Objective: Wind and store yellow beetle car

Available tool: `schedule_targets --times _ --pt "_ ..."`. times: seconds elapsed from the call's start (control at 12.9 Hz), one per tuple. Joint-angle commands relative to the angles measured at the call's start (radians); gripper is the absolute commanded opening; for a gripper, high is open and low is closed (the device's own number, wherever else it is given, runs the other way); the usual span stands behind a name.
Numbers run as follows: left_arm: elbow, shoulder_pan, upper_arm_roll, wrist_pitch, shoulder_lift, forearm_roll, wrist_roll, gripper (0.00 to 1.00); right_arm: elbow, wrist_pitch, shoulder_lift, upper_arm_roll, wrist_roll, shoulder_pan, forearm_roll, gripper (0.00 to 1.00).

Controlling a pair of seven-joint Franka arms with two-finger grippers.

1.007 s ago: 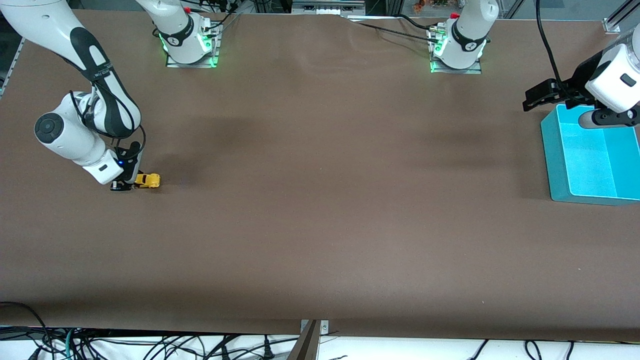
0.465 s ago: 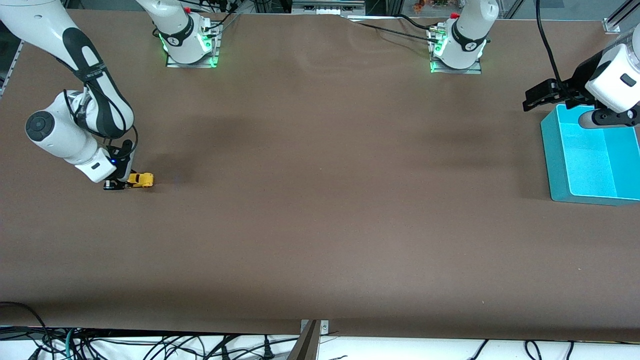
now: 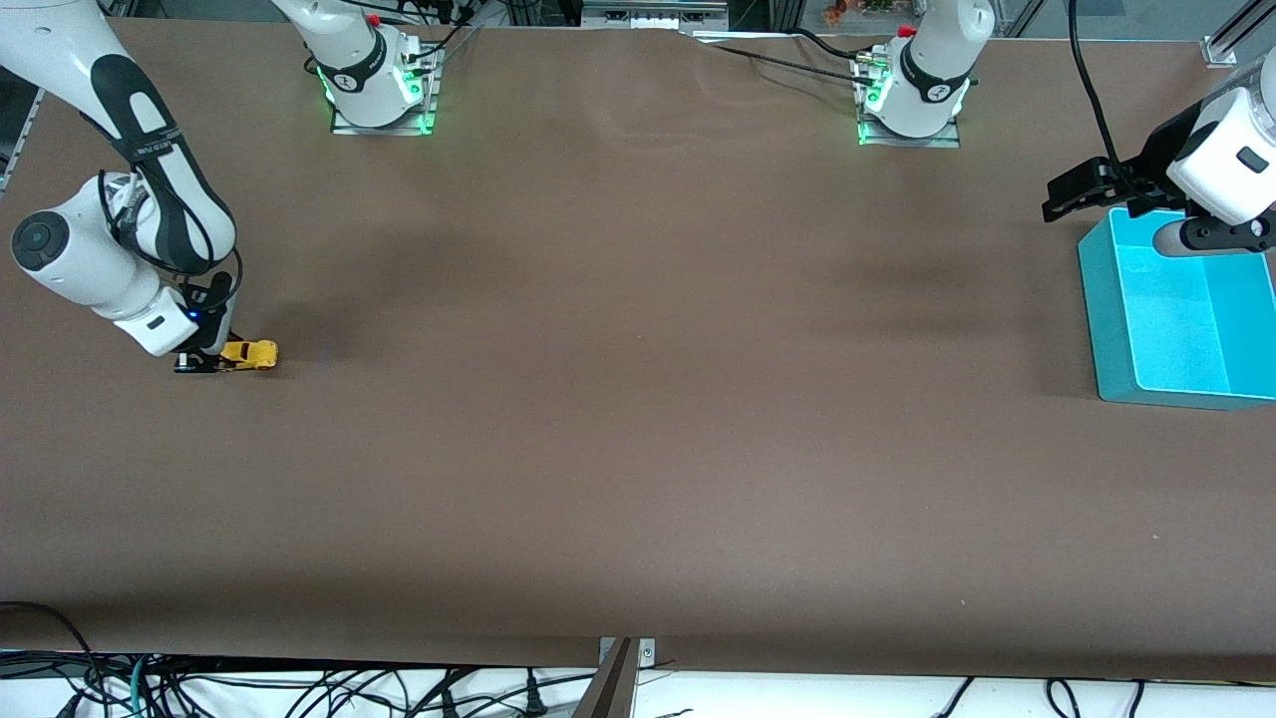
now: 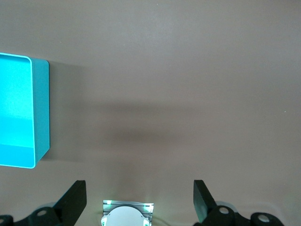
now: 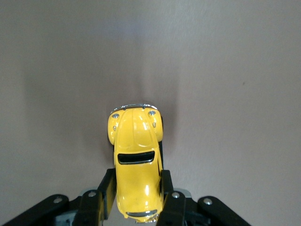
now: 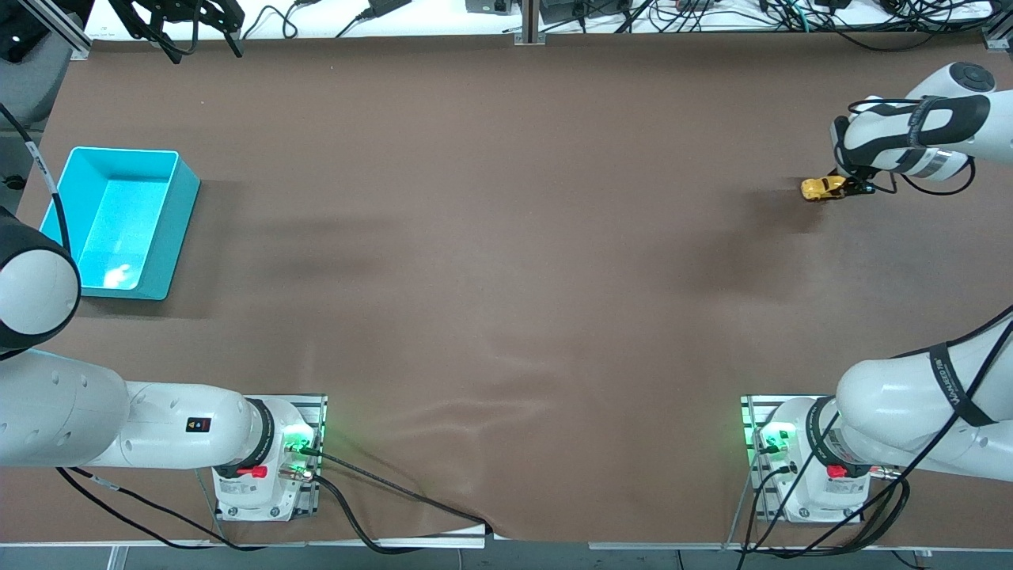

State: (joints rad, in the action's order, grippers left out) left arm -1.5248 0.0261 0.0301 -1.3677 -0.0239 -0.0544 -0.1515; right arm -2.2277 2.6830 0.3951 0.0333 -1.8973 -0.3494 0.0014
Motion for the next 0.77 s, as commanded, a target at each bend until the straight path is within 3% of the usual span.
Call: schedule_targets --times 0.0,0.7 --pt "0.032 -0.005 0.005 0.024 -0.014 0.021 0.004 1.0 -0.018 0.005 0.073 0.002 -0.098 -0.08 0.003 0.13" --pt "0.032 -0.005 0.005 0.027 -0.014 0.021 0.004 1.0 -0.009 0.02 0.091 -0.001 -0.235 -0.184 0.009 0.14"
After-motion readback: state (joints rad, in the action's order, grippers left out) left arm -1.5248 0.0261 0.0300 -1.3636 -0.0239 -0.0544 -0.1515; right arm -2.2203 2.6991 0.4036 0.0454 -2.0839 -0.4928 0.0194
